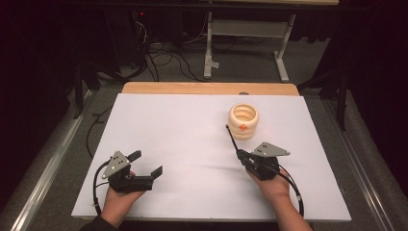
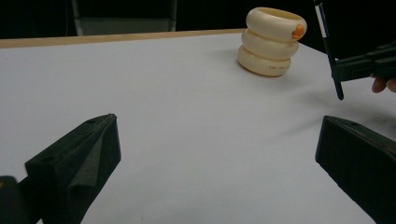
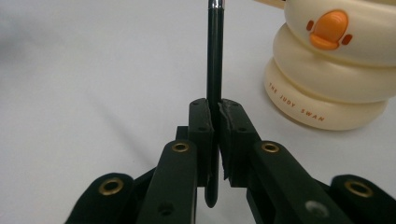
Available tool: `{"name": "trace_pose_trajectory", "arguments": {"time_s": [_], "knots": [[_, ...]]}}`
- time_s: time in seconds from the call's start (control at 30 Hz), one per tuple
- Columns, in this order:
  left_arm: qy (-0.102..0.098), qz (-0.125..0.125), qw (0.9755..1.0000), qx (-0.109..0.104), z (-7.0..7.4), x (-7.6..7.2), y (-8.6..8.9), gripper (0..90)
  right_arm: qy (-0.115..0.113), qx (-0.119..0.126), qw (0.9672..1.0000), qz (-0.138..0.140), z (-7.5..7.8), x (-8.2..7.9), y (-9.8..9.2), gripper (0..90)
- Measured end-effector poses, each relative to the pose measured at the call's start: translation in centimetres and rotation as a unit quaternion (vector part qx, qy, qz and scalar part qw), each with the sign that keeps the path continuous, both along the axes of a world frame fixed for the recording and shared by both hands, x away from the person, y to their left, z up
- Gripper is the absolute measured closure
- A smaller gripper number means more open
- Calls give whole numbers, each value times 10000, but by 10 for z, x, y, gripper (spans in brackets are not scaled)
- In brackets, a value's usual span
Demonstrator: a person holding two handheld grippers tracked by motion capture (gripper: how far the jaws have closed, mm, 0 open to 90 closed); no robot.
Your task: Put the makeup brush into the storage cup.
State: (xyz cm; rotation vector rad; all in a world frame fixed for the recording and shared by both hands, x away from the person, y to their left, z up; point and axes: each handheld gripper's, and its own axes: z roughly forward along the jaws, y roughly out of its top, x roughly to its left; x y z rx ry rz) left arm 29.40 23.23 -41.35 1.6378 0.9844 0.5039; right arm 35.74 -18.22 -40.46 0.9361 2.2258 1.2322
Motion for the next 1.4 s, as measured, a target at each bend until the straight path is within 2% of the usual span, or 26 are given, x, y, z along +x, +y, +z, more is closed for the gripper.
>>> {"name": "trace_pose_trajectory", "arguments": {"time_s": [0.17, 0.23, 0.3, 0.53, 0.9, 1.1, 1.3, 1.4], "knots": [[115, 90, 9999, -33, 0, 4, 0, 7, -55, 34, 10000, -1, 1, -1, 0, 861], [210, 123, 9997, -64, 3, 7, -1, 6, -72, 38, 10000, -7, 1, -1, 0, 861], [222, 133, 9996, -88, 7, 9, -4, 2, -102, 34, 9999, 13, 1, -2, 0, 861], [6, 26, 10000, -32, 24, 17, -20, 5, -175, 81, 9998, 21, 3, -2, -2, 861], [-195, -218, 9993, -220, 37, 34, -53, 7, -232, 79, 9997, -52, 4, -3, -3, 861], [-280, -353, 9988, -198, 36, 43, -69, 10, -278, 73, 9996, -76, 4, -3, -4, 861], [-300, -463, 9982, -253, 31, 48, -76, 13, -329, 34, 9994, -96, 5, -4, -3, 861], [-335, -555, 9977, -184, 26, 49, -81, 13, -341, 33, 9994, -103, 4, -5, -2, 861]]}}
